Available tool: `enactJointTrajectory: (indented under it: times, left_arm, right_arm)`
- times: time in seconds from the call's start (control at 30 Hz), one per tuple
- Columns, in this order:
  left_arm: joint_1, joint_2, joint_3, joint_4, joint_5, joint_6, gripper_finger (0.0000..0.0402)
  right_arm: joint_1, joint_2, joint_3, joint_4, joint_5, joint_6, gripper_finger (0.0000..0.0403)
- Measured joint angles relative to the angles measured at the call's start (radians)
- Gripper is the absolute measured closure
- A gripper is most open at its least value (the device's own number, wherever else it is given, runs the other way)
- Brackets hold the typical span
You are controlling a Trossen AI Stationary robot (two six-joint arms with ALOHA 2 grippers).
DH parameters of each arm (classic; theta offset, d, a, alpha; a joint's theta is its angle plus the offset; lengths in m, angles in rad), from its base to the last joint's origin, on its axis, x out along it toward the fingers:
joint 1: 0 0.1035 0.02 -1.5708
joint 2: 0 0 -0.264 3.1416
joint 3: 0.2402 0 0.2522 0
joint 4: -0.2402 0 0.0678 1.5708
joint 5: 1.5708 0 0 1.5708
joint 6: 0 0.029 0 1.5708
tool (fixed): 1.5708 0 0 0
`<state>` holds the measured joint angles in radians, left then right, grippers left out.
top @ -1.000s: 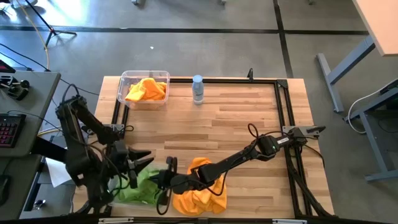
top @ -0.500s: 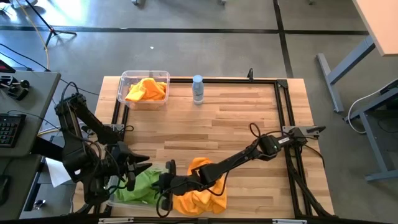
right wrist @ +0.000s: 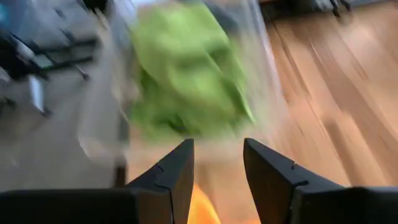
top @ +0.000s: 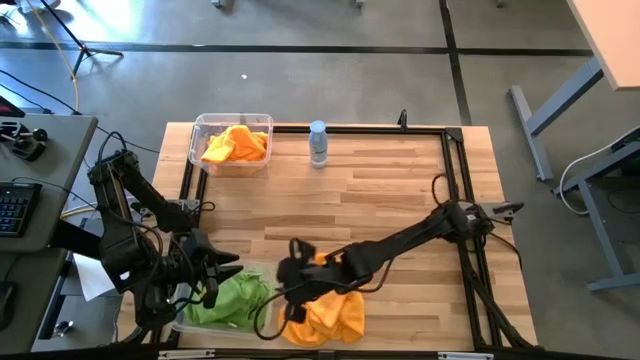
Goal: Sort microfiber towel by color & place in baskets
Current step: Put the yellow microfiber towel into the top transparent bin
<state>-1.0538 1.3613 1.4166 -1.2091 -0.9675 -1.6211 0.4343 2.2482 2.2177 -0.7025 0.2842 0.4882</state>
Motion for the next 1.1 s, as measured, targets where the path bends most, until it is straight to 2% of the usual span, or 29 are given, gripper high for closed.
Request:
enactJointTrajectory:
  times: [0.23, 0.33, 0.5, 0.7, 0.83, 0.97, 1.1]
  left_arm:
    - [0.02, 0.0, -0.001, 0.003, 0.022, 0.017, 0.0268]
    - [0.051, 0.0, -0.018, 0.01, 0.046, 0.064, 0.0268]
    - [0.142, 0.001, -0.051, 0.121, 0.114, 0.238, 0.0268]
    - [0.293, 0.001, -0.053, 0.302, 0.184, 0.606, 0.0268]
    - [0.408, 0.001, -0.053, 0.429, 0.279, 0.857, 0.0268]
    - [0.519, 0.019, -0.053, 0.532, 0.39, 0.97, 0.0268]
    - [0.608, 0.067, -0.053, 0.62, 0.473, 1.045, 0.0268]
  right_arm:
    - [0.068, -0.097, -0.053, -0.504, 0.051, 0.148, 0.0312]
    - [0.124, -0.158, -0.16, -0.59, 0.103, 0.247, 0.0344]
    - [0.209, -0.359, -0.479, -0.488, 0.108, 0.443, 0.0396]
    - [0.267, -0.684, -0.938, -0.139, 0.126, 0.639, 0.0399]
    - [0.252, -0.88, -1.188, 0.026, 0.126, 0.659, 0.04]
    - [0.205, -1.054, -1.368, 0.089, 0.123, 0.632, 0.0402]
    - [0.139, -1.21, -1.483, 0.107, 0.09, 0.56, 0.0402]
